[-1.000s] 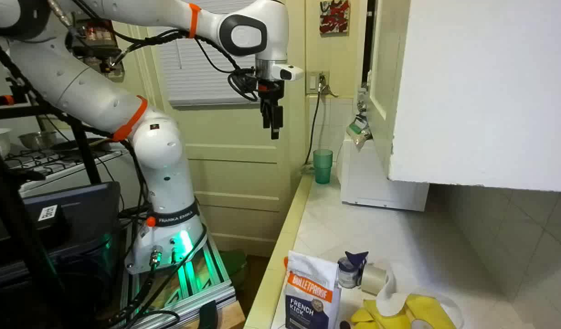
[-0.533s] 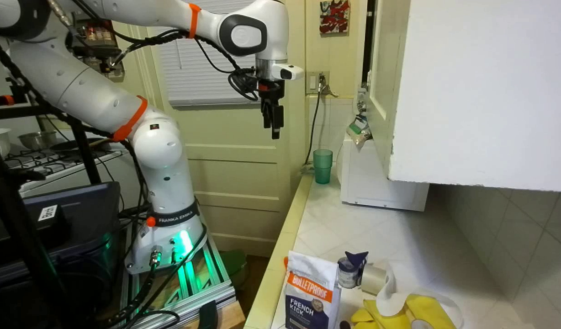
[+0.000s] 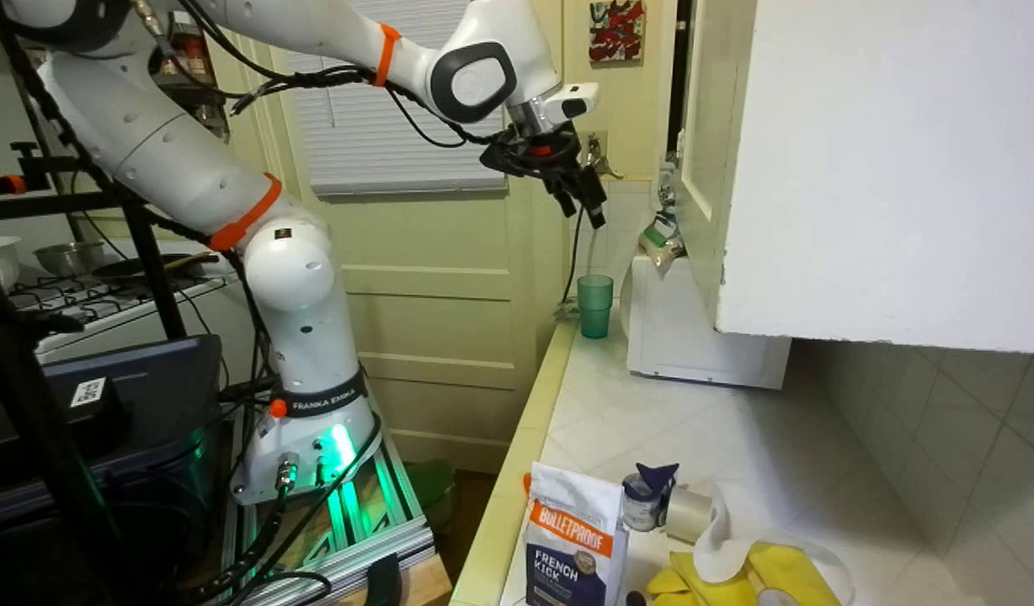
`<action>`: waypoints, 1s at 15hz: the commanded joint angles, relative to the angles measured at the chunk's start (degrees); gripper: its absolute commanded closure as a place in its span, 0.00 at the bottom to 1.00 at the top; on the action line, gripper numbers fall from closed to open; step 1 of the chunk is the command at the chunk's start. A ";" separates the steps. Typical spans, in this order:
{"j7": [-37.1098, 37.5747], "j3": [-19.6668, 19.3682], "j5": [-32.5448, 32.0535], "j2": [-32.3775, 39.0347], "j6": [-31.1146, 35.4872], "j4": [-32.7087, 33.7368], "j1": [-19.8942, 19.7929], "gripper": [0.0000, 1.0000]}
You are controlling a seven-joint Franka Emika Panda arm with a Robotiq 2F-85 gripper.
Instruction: Open the cabinets
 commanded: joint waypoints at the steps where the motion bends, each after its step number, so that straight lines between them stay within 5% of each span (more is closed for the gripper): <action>1: -7.19 -4.97 3.45 7.78 12.05 2.74 5.12 0.00; 5: -14.60 -10.72 11.84 10.63 16.34 5.16 15.02 0.00; 6: -11.75 -7.76 8.59 9.35 15.95 3.40 10.27 0.00; 11: -13.42 -9.17 10.99 10.55 15.96 5.05 13.60 0.00; 15: -17.88 -10.56 11.52 10.97 24.36 4.45 16.57 0.00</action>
